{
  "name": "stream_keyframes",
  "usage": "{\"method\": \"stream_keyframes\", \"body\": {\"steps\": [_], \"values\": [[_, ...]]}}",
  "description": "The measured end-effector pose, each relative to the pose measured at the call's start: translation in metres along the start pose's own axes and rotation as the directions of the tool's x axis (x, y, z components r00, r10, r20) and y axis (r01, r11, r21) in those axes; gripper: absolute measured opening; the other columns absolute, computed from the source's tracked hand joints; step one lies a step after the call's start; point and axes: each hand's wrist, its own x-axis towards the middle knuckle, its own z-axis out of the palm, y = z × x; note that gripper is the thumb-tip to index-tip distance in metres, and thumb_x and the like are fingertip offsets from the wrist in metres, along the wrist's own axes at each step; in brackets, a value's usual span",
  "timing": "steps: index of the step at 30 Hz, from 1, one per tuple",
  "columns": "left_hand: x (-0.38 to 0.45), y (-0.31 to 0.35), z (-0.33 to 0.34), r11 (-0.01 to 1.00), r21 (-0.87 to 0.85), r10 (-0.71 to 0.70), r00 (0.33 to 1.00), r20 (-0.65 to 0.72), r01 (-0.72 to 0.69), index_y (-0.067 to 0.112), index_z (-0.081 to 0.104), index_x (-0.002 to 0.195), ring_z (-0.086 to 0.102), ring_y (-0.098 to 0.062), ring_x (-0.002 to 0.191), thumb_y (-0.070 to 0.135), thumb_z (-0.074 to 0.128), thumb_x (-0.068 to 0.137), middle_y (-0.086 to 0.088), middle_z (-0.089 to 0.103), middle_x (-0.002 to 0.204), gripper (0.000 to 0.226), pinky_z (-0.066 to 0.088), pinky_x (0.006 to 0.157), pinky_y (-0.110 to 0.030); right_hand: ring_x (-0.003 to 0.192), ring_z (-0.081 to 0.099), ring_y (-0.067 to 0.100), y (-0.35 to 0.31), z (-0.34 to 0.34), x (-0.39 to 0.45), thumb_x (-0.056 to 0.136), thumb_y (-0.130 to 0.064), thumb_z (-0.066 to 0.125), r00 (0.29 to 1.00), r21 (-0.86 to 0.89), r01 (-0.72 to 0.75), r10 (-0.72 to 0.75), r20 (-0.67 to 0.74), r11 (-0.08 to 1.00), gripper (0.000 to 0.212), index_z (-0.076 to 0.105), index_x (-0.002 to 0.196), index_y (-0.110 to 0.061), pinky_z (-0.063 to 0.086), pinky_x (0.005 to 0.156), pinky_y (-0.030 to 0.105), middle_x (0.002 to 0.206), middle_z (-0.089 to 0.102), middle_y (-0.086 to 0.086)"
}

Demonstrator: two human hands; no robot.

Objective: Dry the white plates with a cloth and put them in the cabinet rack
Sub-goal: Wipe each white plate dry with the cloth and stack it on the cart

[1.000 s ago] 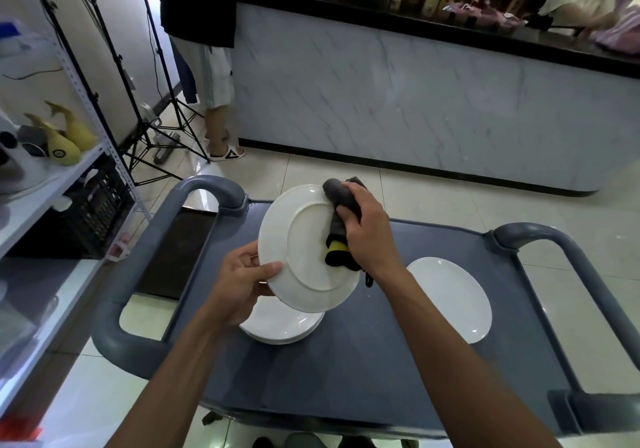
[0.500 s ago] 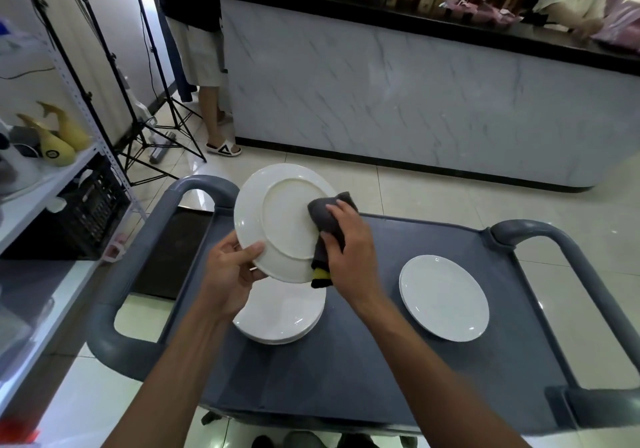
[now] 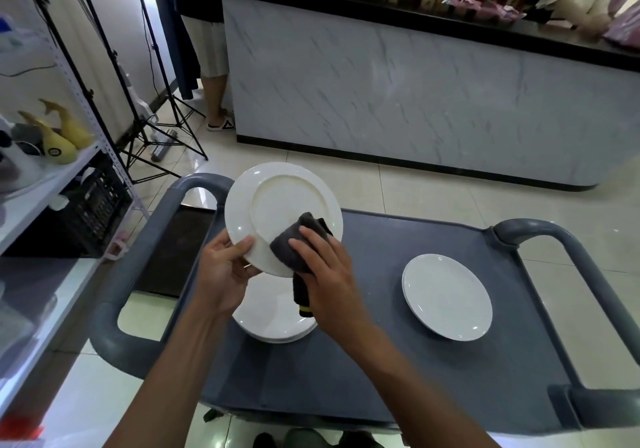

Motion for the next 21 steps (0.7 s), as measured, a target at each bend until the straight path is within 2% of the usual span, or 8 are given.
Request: {"method": "stream_keyframes", "body": {"steps": [4, 7, 9, 10, 14, 18, 21], "values": [[0.001, -0.001, 0.0, 1.0, 0.005, -0.019, 0.999, 0.025, 0.019, 0.016, 0.071, 0.11, 0.071, -0.026, 0.095, 0.008, 0.063, 0.079, -0.01, 0.073, 0.109, 0.033, 0.062, 0.071, -0.042, 0.135, 0.042, 0.029, 0.013, -0.002, 0.001, 0.098, -0.011, 0.053, 0.994, 0.019, -0.085, 0.086, -0.072, 0.996, 0.039, 0.058, 0.136, -0.011, 0.039, 0.111, 0.047, 0.149, 0.048, 0.005], [0.004, -0.002, 0.0, 0.999, 0.009, -0.033, 0.998, 0.049, 0.033, 0.02, 0.076, 0.105, 0.072, -0.025, 0.094, 0.007, 0.063, 0.079, -0.008, 0.074, 0.108, 0.031, 0.062, 0.073, -0.044, 0.137, 0.036, 0.024, 0.022, -0.008, 0.007, 0.097, -0.008, 0.057, 0.969, 0.082, -0.221, 0.228, -0.093, 0.972, 0.045, 0.052, 0.141, -0.015, 0.027, 0.118, 0.031, 0.154, 0.04, 0.001], [0.005, -0.002, 0.001, 0.998, 0.025, -0.051, 0.996, 0.069, 0.05, 0.021, 0.078, 0.102, 0.072, -0.025, 0.093, 0.007, 0.063, 0.079, -0.008, 0.074, 0.107, 0.031, 0.062, 0.072, -0.045, 0.138, 0.035, 0.021, 0.028, -0.016, 0.014, 0.097, -0.008, 0.058, 0.94, 0.128, -0.318, 0.33, -0.089, 0.939, 0.046, 0.05, 0.142, -0.014, 0.019, 0.116, 0.017, 0.155, 0.038, 0.001], [0.006, -0.002, 0.001, 0.998, 0.037, -0.061, 0.995, 0.08, 0.059, 0.02, 0.078, 0.102, 0.072, -0.026, 0.092, 0.007, 0.063, 0.078, -0.009, 0.074, 0.106, 0.031, 0.062, 0.07, -0.045, 0.138, 0.035, 0.02, 0.032, -0.021, 0.018, 0.097, -0.008, 0.057, 0.929, 0.142, -0.351, 0.363, -0.073, 0.926, 0.046, 0.05, 0.142, -0.014, 0.017, 0.115, 0.015, 0.154, 0.039, 0.001], [0.006, -0.003, 0.011, 0.988, 0.136, -0.088, 0.988, 0.127, 0.07, 0.014, 0.071, 0.113, 0.071, -0.03, 0.093, 0.007, 0.065, 0.077, -0.013, 0.073, 0.109, 0.037, 0.062, 0.071, -0.047, 0.138, 0.036, 0.02, 0.05, -0.043, 0.032, 0.097, -0.008, 0.057, 0.917, 0.148, -0.391, 0.398, -0.019, 0.908, 0.047, 0.049, 0.142, -0.014, 0.022, 0.115, 0.023, 0.153, 0.041, 0.001], [0.002, -0.008, 0.03, 0.96, 0.279, -0.099, 0.975, 0.196, 0.042, 0.008, 0.067, 0.117, 0.067, -0.038, 0.095, 0.01, 0.067, 0.075, -0.019, 0.071, 0.11, 0.042, 0.06, 0.069, -0.047, 0.136, 0.041, 0.023, 0.068, -0.066, 0.04, 0.095, -0.003, 0.058, 0.91, 0.148, -0.404, 0.413, -0.037, 0.903, 0.046, 0.052, 0.14, -0.012, 0.031, 0.117, 0.038, 0.149, 0.047, 0.004], [0.001, -0.014, 0.048, 0.936, 0.353, -0.095, 0.967, 0.238, 0.005, 0.006, 0.065, 0.122, 0.069, -0.038, 0.098, 0.011, 0.068, 0.077, -0.018, 0.072, 0.113, 0.046, 0.061, 0.071, -0.049, 0.129, 0.047, 0.024, 0.08, -0.081, 0.039, 0.094, -0.002, 0.058, 0.906, 0.153, -0.411, 0.422, -0.047, 0.899, 0.043, 0.055, 0.135, -0.013, 0.036, 0.113, 0.042, 0.142, 0.054, 0.003]]}}
